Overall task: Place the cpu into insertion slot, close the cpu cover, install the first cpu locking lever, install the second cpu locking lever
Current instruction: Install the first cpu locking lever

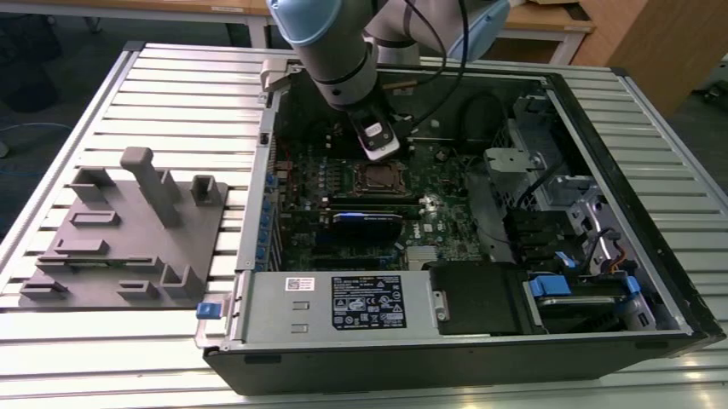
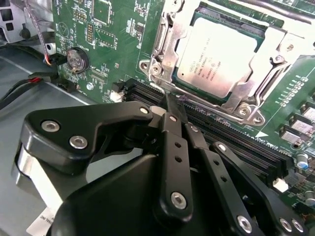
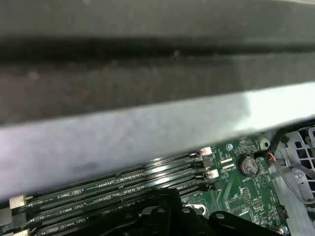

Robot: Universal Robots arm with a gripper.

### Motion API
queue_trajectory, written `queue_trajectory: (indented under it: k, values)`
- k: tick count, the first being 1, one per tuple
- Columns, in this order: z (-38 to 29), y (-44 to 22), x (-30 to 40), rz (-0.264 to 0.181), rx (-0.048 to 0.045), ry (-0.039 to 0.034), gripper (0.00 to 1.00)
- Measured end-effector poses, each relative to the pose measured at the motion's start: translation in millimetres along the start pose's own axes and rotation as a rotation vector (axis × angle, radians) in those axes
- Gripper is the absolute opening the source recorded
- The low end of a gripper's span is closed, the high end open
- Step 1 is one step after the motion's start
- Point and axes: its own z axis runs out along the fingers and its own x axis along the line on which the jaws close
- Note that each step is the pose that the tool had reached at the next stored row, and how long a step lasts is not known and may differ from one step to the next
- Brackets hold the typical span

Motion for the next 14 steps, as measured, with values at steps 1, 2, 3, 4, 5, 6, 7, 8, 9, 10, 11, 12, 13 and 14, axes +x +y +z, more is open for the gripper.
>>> queue_trajectory:
  k: [1, 2, 3, 4, 5, 6, 7, 8, 9, 10, 11, 12, 13, 14]
  values:
    - [0.4, -0.1, 0.1, 0.0, 0.0, -0.0001, 0.1]
    - [0.6, -0.1, 0.1, 0.0, 0.0002, 0.0, 0.1]
    - [0.6, -0.2, 0.1, 0.0, 0.0004, 0.0001, 0.1]
    - [0.7, -0.3, 0.2, 0.0, 0.0004, 0.0001, 0.1]
    - [0.9, -0.3, 0.2, 0.001, 0.0002, 0.0001, 0.1]
    - [1.2, -0.4, 0.0, 0.001, -0.0002, 0.0004, 0.1]
    - [1.4, -0.5, -0.1, 0.001, -0.0006, 0.0005, 0.1]
    - [1.7, -0.7, -0.3, 0.001, -0.0009, 0.0005, 0.1]
    - [2.0, -0.8, -0.5, 0.001, -0.0012, 0.0005, 0.1]
    - [2.3, -1.0, -0.8, 0.001, -0.0015, 0.0005, 0.1]
    - [2.6, -1.2, -1.1, 0.001, -0.0018, 0.0004, 0.1]
    - [2.8, -1.3, -1.4, 0.001, -0.002, 0.0003, 0.1]
    - [2.9, -1.4, -1.7, 0.001, -0.0022, 0.0003, 0.1]
    - [2.9, -1.6, -1.8, 0.001, -0.0021, 0.0004, 0.1]
